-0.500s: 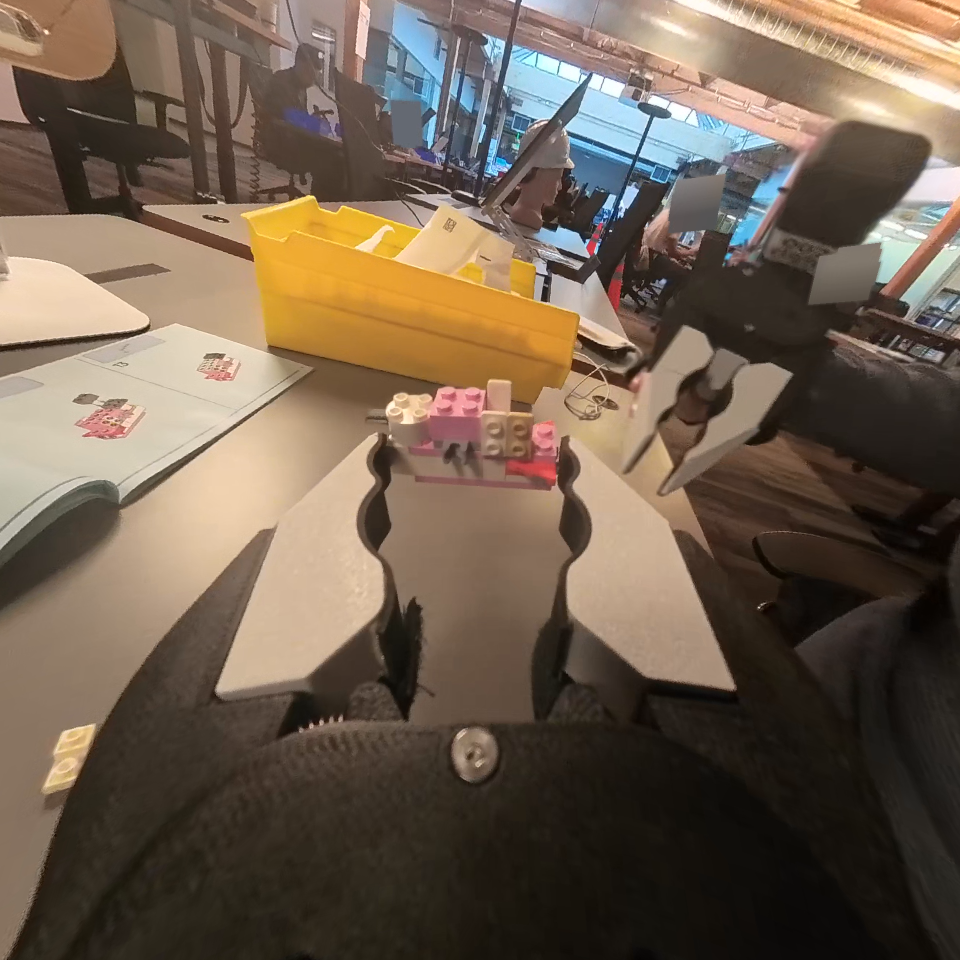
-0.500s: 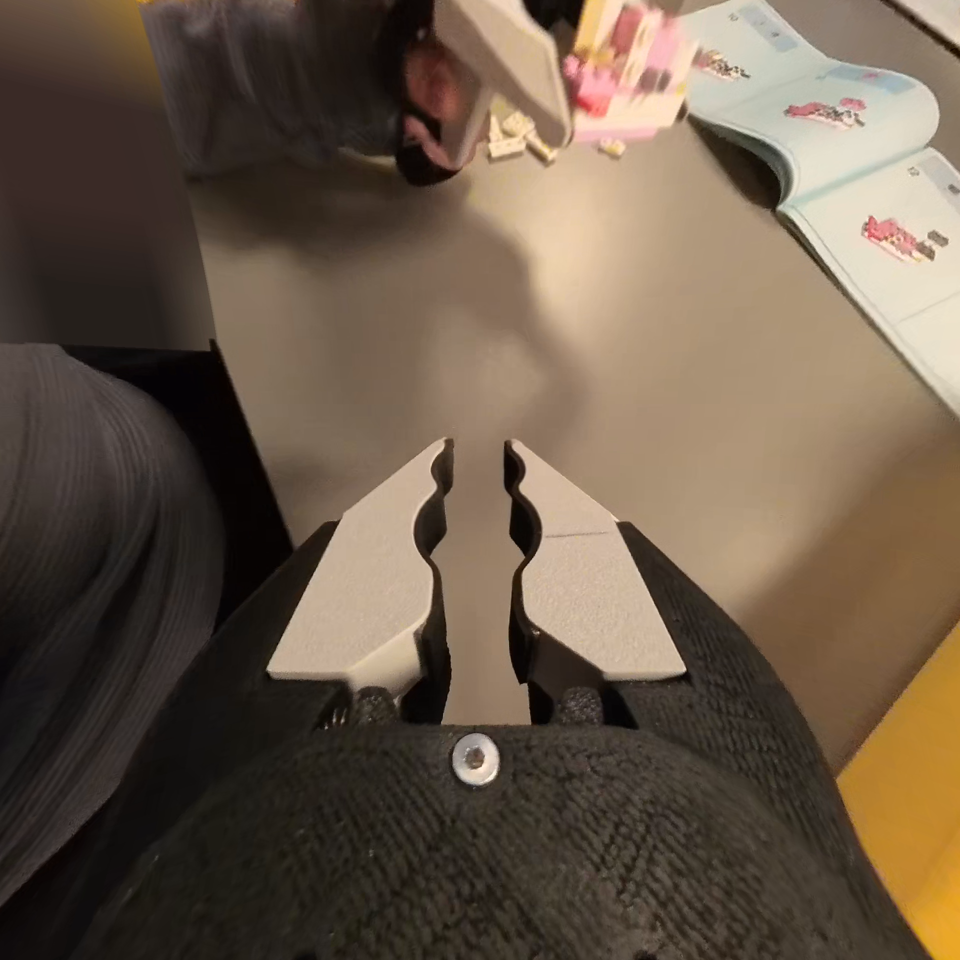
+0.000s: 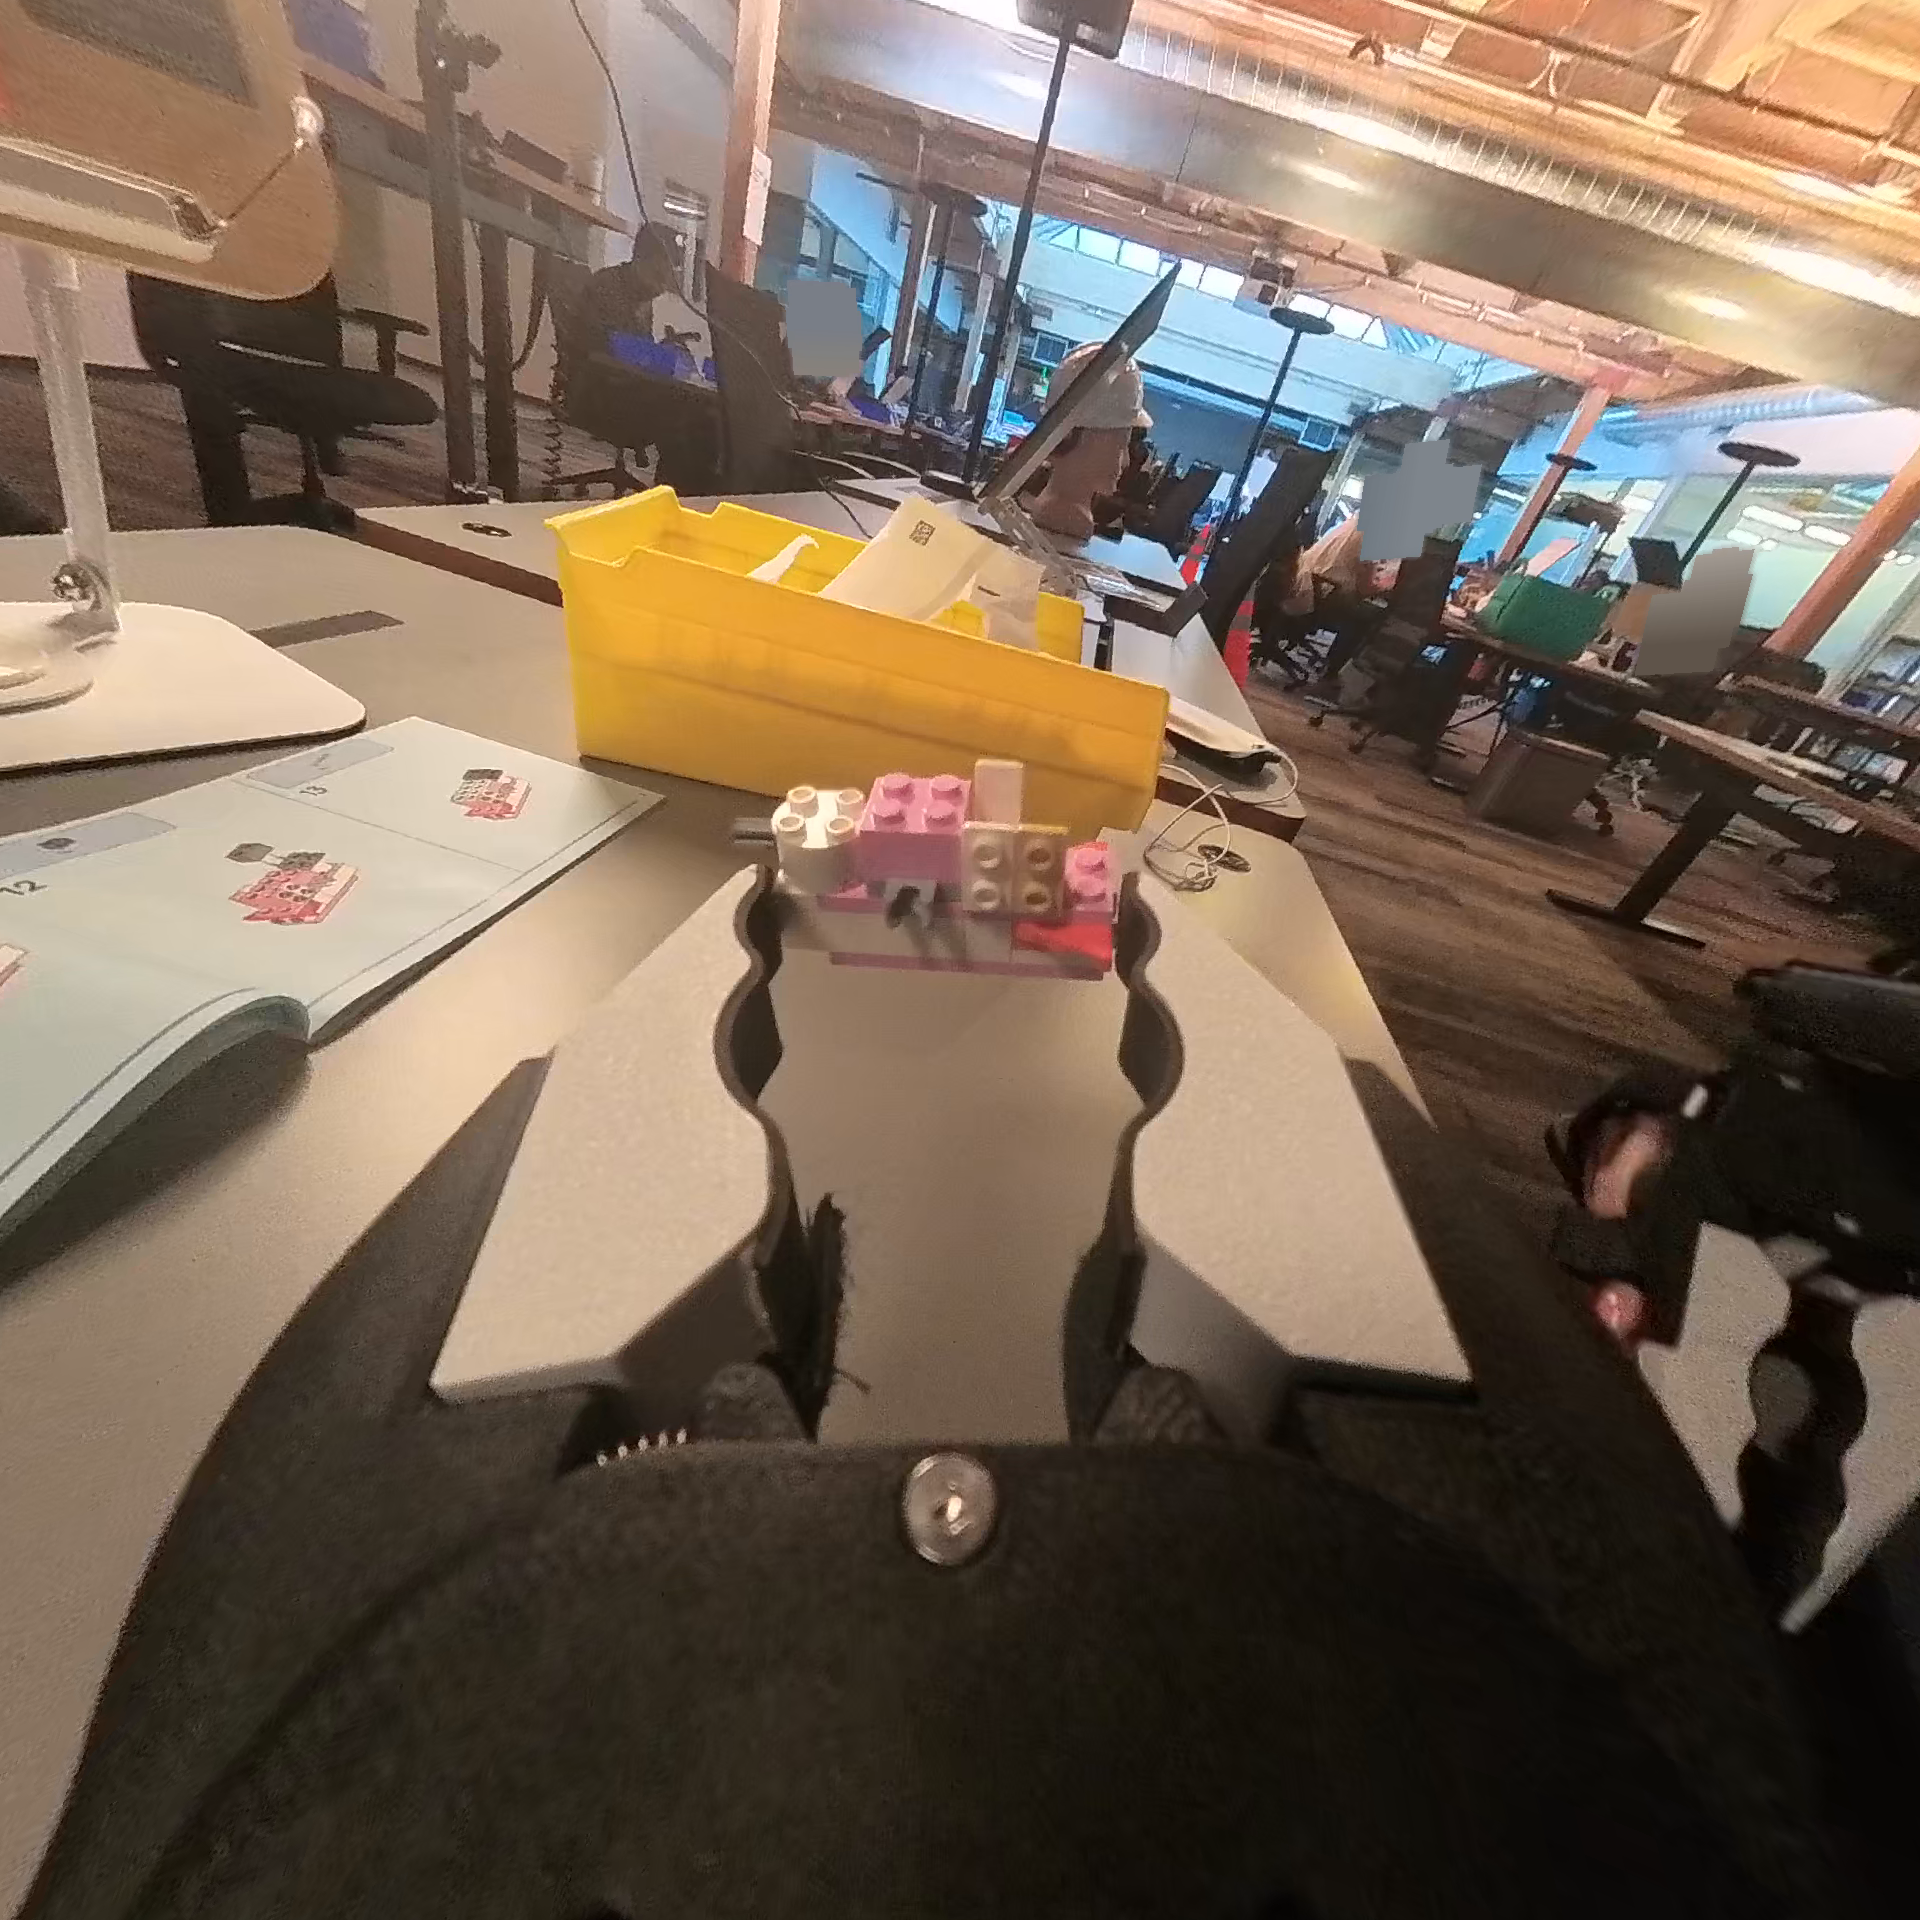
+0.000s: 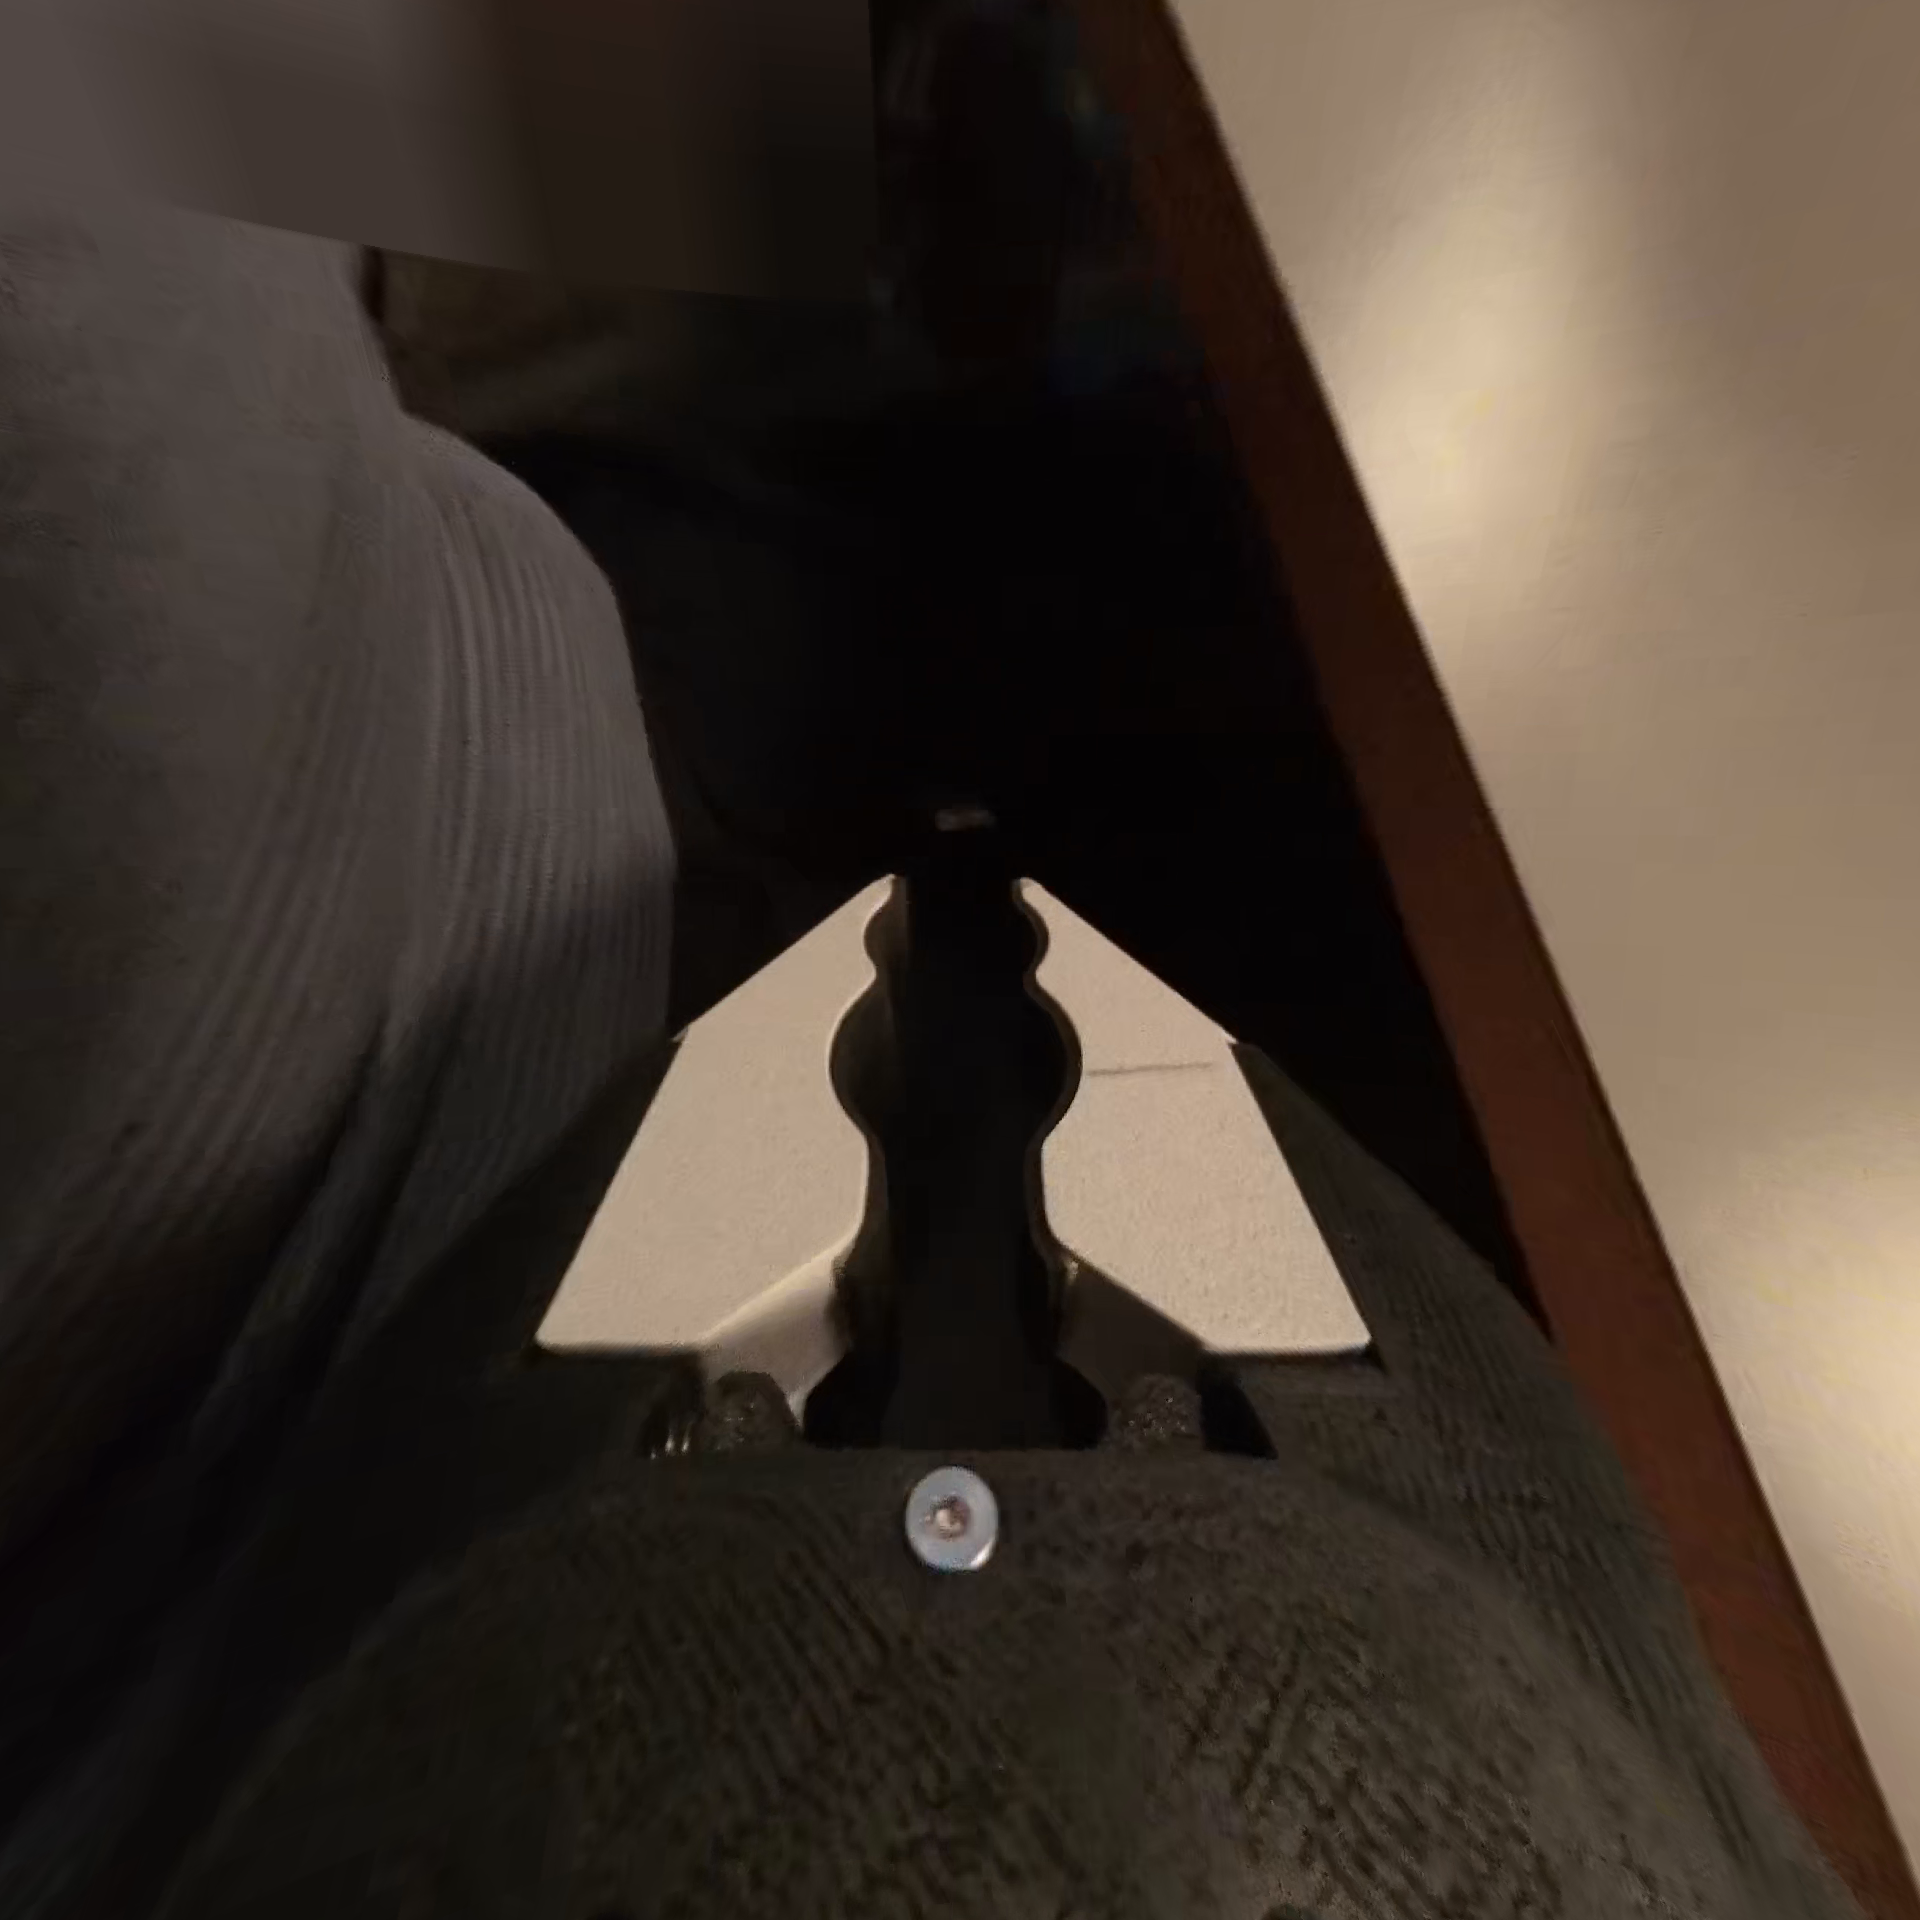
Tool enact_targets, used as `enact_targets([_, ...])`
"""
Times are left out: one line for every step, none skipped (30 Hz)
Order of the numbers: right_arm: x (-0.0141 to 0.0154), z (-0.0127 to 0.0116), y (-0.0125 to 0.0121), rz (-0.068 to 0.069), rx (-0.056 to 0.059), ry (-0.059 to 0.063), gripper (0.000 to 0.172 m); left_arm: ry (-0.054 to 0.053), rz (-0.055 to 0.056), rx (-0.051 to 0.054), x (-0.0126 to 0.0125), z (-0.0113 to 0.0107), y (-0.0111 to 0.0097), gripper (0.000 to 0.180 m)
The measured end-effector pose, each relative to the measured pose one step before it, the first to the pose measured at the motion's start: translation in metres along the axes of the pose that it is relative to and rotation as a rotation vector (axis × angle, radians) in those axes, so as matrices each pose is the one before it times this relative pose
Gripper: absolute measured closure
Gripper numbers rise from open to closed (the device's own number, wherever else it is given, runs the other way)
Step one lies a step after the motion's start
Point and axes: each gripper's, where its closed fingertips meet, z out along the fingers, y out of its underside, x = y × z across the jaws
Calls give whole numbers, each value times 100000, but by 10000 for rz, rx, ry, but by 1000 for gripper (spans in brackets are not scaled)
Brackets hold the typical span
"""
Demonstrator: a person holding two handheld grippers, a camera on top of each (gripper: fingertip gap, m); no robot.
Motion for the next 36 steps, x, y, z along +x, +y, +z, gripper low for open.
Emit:
enact_targets([139,1044,285,-307,-437,160,156,0,87,-62,70,55,68,116])
enact_targets([-100,970,289,-379,-423,-79,156,8,103,-60,88,53,89,116])
enact_targets([-121,898,150,-298,-307,-136,155,-26,116,-70,41,50,113,116])
enact_targets([-85,794,-1,-215,-141,-134,155,-33,119,-81,14,39,132,116])
enact_targets([-291,706,72,-111,-133,-304,154,-28,93,-91,7,40,157,116])
enact_targets([-151,549,234,-33,-232,-262,150,-25,66,-78,-17,32,138,116])
enact_targets([3,271,-9,-119,-120,-136,148,-11,47,-55,-7,38,122,116])
enact_targets([92,41,-368,-240,69,-10,146,-8,18,-53,-31,37,109,116])
enact_targets([164,18,-327,-276,19,73,146,-2,-6,-53,-31,41,124,116])
enact_targets([139,117,56,-274,-226,60,146,0,-10,-43,-23,47,90,116])
enact_targets([-14,197,298,-279,-365,-6,145,16,3,-40,27,49,93,116])
enact_targets([-148,190,165,-231,-267,-47,144,20,17,-45,53,51,84,116])
enact_targets([-188,116,107,-172,-229,-87,144,15,28,-41,67,59,73,116])
enact_targets([-12,64,149,-79,-287,-29,143,25,30,-38,89,68,49,116])
enact_targets([-32,96,152,29,-282,-118,143,33,24,-30,108,59,30,116])
enact_targets([-44,226,232,142,-312,-193,142,41,26,-28,123,70,36,116])
enact_targets([-48,301,217,140,-289,-210,141,29,25,-37,98,56,59,116])
enact_targets([-62,313,177,69,-247,-185,142,13,25,-38,47,50,65,116])
enact_targets([-4,223,236,76,-304,-140,145,6,12,-35,21,33,68,116])
enact_targets([61,100,155,92,-258,-96,148,4,1,-22,2,23,46,116])
enact_targets([173,-39,-29,95,-73,-15,155,4,-6,-6,-2,3,26,116])
enact_targets([142,-81,-107,162,73,-59,155,0,-7,4,-12,-10,-18,116])
enact_targets([84,-109,-118,284,142,-110,155,-3,-8,15,-24,-32,-22,116])
enact_targets([75,-137,-117,273,173,-91,155,-5,-12,20,-23,-30,-38,116])
enact_targets([68,-117,-103,157,150,-30,156,-4,-14,16,-25,-17,-25,116])
enact_targets([-20,-60,-84,27,103,-15,156,3,-11,10,-16,0,-18,116])
enact_targets([-70,-83,-104,-67,84,18,155,5,-6,0,5,-8,0,116])
enact_targets([-150,-194,-181,-54,131,-12,155,-1,4,-5,1,5,7,116])
enact_targets([-252,-372,-228,61,173,-91,155,-2,7,-5,-3,5,7,116])
enact_targets([-461,-567,-362,150,250,-189,155,1,12,1,22,6,-7,116])
enact_targets([-579,-825,-584,153,362,-184,155,-6,27,19,4,-18,-38,116])
enact_targets([-573,-1142,-798,58,444,-87,155,-7,34,24,16,-26,-51,116])
enact_targets([-327,-1421,-979,-11,510,65,154,2,34,33,16,-35,-55,116])
enact_targets([91,-1672,-1008,-18,473,237,154,0,30,44,-1,-29,-53,116])
enact_targets([664,-1906,-1043,7,470,422,154,-19,12,17,-44,-18,-12,116])
enact_targets([1259,-2030,-1047,92,471,569,155,-29,23,-9,-48,11,23,116])
